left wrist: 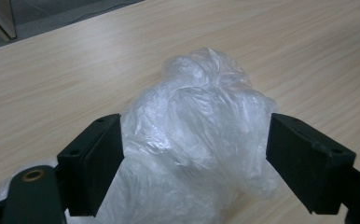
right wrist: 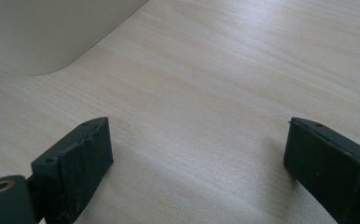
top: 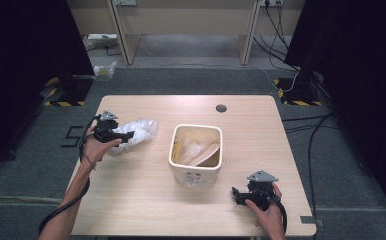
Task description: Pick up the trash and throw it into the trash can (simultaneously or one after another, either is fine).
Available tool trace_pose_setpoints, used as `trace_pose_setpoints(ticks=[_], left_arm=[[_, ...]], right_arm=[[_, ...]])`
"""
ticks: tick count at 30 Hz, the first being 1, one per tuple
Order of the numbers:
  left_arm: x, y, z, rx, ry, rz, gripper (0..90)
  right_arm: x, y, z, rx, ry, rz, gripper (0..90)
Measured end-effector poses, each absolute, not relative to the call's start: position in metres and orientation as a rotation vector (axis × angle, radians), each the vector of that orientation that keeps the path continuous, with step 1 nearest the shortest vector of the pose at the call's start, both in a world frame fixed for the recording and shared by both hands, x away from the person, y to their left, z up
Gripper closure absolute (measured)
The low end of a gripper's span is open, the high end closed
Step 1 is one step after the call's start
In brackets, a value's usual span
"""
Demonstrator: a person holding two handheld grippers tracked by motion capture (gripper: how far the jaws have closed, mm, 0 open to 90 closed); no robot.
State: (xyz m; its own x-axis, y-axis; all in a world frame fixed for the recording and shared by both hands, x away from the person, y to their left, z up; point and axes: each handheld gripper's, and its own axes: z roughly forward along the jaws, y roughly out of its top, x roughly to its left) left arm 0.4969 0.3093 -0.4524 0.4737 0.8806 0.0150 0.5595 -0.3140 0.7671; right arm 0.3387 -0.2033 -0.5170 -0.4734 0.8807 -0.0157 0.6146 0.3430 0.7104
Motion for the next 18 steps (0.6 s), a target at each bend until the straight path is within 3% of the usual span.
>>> trace_pose_setpoints(ticks=[14, 18], left_arm=[[0.504, 0.303, -0.481, 2.075, 1.226, 0.59, 17.1], [0.504, 0.302, -0.489, 2.1, 1.22, 0.6, 21.5]], right_arm=[[0.339, -0.203, -0.517, 1.314, 2.215, 0.911, 8.1], [0.339, -0.203, -0.517, 1.314, 2.215, 0.911, 8.1]])
